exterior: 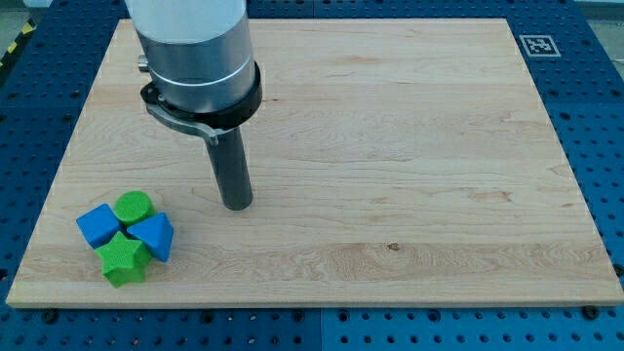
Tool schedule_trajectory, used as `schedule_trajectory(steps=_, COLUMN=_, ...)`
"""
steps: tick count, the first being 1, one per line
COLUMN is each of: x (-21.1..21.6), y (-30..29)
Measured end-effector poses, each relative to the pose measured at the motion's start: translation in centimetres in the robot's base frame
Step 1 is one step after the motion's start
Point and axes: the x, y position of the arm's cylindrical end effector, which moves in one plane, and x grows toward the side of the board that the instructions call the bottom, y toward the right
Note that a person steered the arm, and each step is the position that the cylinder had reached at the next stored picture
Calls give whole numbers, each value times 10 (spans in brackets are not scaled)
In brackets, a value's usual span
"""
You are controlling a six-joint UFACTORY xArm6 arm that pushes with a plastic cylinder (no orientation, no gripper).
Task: Slide the blue cube along with green circle towards bottom right
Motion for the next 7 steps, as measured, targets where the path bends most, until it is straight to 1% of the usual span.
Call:
schedule_trajectory(steps=2, x=-3, y=-2)
schedule_trajectory(steps=3, x=-49, y=-26)
schedule_trajectory(steps=4, x=-70, y=-101)
schedule_trajectory(steps=5, x=-64, y=-163)
schedule_trajectory(steps=6, x=-20, y=-199)
schedule_trajectory(steps=7, x=33, y=-199)
